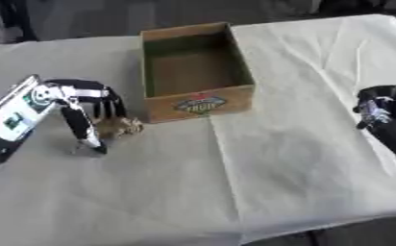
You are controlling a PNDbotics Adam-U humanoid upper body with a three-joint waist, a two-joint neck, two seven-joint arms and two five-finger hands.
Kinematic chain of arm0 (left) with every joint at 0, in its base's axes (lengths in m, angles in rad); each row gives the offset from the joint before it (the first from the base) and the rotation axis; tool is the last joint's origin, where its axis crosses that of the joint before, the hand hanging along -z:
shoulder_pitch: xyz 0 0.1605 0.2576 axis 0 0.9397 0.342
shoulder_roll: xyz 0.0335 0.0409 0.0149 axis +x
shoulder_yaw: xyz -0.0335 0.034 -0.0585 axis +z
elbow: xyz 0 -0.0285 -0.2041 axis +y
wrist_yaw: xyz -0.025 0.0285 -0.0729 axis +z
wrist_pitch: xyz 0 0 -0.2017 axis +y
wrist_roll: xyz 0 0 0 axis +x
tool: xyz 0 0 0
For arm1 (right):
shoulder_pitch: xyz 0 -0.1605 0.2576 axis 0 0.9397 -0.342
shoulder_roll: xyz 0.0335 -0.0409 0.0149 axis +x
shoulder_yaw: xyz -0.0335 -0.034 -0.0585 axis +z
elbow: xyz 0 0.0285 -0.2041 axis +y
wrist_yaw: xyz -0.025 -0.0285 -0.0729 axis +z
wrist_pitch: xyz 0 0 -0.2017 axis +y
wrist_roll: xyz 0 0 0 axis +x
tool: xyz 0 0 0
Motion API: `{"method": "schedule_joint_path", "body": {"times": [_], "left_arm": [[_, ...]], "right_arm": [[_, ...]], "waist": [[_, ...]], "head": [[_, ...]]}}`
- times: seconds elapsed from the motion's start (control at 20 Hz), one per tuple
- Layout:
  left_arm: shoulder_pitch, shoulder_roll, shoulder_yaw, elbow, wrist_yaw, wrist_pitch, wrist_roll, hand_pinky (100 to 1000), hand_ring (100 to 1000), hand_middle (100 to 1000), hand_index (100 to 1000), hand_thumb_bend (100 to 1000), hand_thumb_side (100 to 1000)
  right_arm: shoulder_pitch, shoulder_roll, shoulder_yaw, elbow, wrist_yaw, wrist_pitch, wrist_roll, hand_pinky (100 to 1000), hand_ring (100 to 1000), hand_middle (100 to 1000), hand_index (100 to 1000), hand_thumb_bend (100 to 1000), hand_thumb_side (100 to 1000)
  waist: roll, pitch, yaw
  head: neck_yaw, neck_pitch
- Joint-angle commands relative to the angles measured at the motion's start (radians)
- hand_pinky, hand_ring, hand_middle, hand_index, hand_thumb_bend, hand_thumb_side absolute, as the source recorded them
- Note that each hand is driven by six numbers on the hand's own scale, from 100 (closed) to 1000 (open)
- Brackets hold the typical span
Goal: Pick up objects on the table and place them in the box.
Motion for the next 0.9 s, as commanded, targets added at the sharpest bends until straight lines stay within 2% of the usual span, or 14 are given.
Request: {"method": "schedule_joint_path", "body": {"times": [0.05, 0.1, 0.2, 0.4, 0.6, 0.9], "left_arm": [[-0.011, 0.005, 0.0, 0.008, -0.016, -0.002, 0.013, 474, 553, 560, 686, 603, 100], [-0.011, 0.004, -0.001, 0.009, -0.016, -0.002, 0.014, 410, 494, 497, 638, 549, 100], [-0.011, 0.003, -0.001, 0.008, -0.014, -0.005, 0.02, 327, 418, 417, 566, 499, 100], [-0.011, 0.006, 0.003, -0.003, 0.0, -0.009, 0.042, 158, 256, 242, 422, 446, 100], [-0.013, 0.016, 0.017, -0.026, 0.034, 0.002, 0.064, 100, 211, 189, 376, 442, 100], [-0.024, 0.058, 0.041, -0.106, 0.085, 0.029, 0.074, 100, 203, 178, 367, 438, 100]], "right_arm": [[-0.012, -0.017, -0.008, -0.007, 0.002, -0.002, 0.003, 377, 557, 589, 629, 100, 371], [-0.012, -0.017, -0.008, -0.007, 0.002, -0.002, 0.003, 377, 557, 589, 629, 100, 371], [-0.012, -0.017, -0.008, -0.006, 0.002, -0.002, 0.003, 377, 557, 589, 629, 100, 371], [-0.013, -0.017, -0.009, -0.005, 0.002, -0.002, 0.003, 377, 557, 589, 629, 100, 371], [-0.012, -0.017, -0.01, -0.004, 0.002, -0.002, 0.002, 377, 557, 589, 629, 100, 371], [-0.011, -0.019, -0.011, -0.003, 0.002, -0.002, 0.001, 377, 556, 589, 628, 100, 370]], "waist": [[-0.005, -0.011, 0.0], [-0.005, -0.011, 0.0], [-0.005, -0.011, 0.001], [-0.006, -0.013, 0.003], [-0.005, -0.014, 0.003], [-0.004, -0.018, 0.004]], "head": [[-0.001, 0.005], [-0.001, 0.005], [-0.001, 0.005], [-0.001, 0.005], [-0.002, 0.005], [-0.004, 0.005]]}}
